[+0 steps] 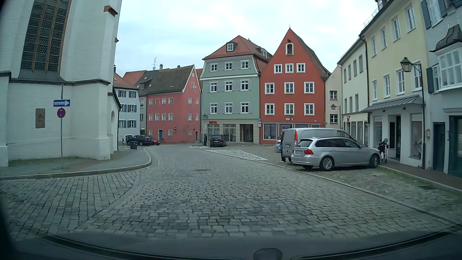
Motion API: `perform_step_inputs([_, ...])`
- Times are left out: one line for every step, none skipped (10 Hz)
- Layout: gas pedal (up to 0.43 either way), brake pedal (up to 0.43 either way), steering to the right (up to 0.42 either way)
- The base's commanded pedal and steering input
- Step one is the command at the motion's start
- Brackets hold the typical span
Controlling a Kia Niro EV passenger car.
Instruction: Follow the waypoints while adhering to traffic rules and regulations
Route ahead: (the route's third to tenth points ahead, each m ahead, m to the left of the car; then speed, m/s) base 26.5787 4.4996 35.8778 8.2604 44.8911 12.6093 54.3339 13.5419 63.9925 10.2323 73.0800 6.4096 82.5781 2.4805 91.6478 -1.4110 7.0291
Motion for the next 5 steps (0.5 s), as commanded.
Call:
perform_step_inputs([0.0,0.0,-0.115])
perform_step_inputs([0.008,0.0,-0.108])
perform_step_inputs([0.008,0.0,-0.104])
perform_step_inputs([0.0,0.0,-0.1])
perform_step_inputs([0.008,0.0,-0.099])
